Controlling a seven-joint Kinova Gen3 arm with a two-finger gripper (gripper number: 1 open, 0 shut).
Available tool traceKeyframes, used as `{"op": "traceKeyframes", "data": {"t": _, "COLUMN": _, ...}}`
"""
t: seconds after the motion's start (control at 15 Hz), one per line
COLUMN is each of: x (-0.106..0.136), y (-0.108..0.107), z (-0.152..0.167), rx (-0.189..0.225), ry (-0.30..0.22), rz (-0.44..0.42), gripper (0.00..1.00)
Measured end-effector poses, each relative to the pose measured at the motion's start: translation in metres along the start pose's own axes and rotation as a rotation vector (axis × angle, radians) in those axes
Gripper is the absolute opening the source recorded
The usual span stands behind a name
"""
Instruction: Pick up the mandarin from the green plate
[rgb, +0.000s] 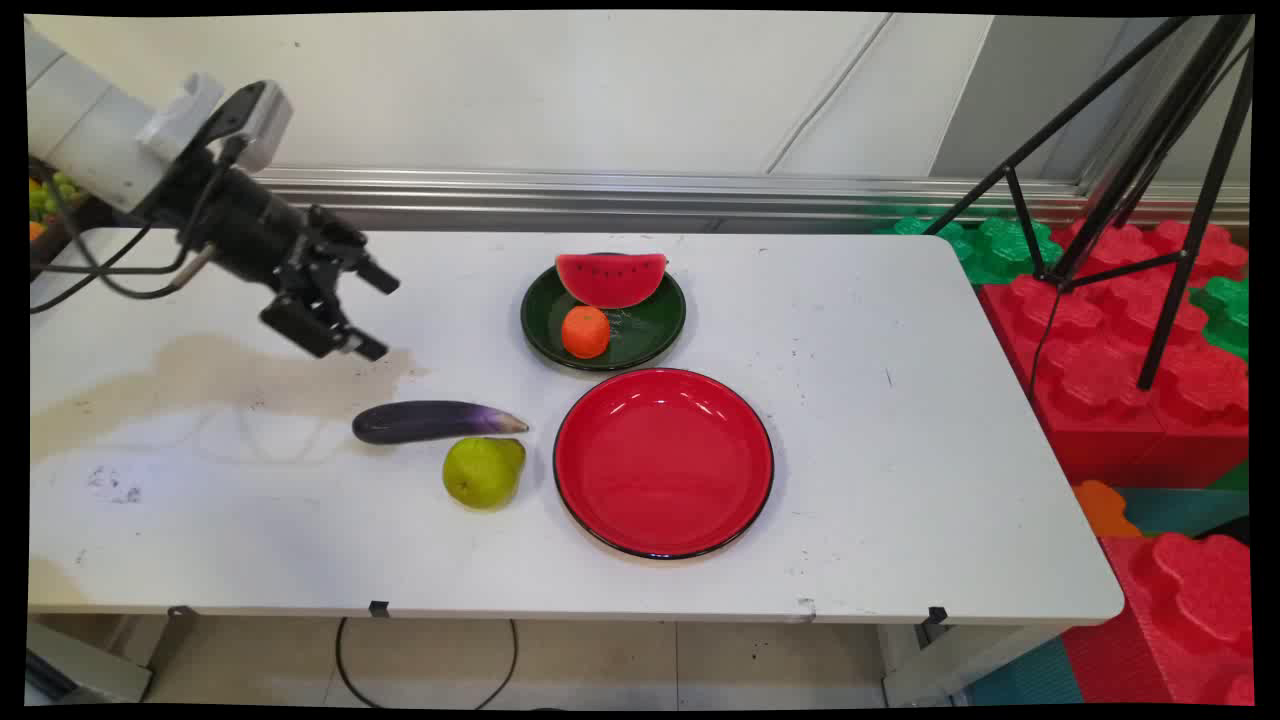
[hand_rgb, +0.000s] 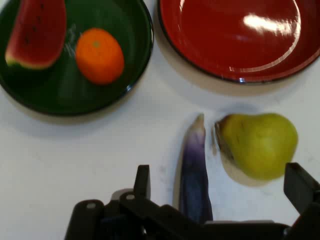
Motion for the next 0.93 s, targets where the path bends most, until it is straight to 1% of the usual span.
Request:
{"op": "traceKeyframes", "data": {"t": 0.13, "x": 0.015, "y": -0.007, "z": 0.012, "rx": 0.008, "ry": 0.021, "rz": 0.015, "gripper": 1.00}}
{"op": "traceKeyframes", "data": {"t": 0.4, "x": 0.033, "y": -0.021, "z": 0.035, "rx": 0.021, "ry": 0.035, "rz": 0.031, "gripper": 1.00}}
{"op": "traceKeyframes", "data": {"t": 0.67, "x": 0.047, "y": -0.044, "z": 0.069, "rx": 0.034, "ry": 0.032, "rz": 0.052, "gripper": 1.00}}
{"op": "traceKeyframes", "data": {"t": 0.93, "x": 0.056, "y": -0.068, "z": 0.108, "rx": 0.039, "ry": 0.012, "rz": 0.064, "gripper": 1.00}}
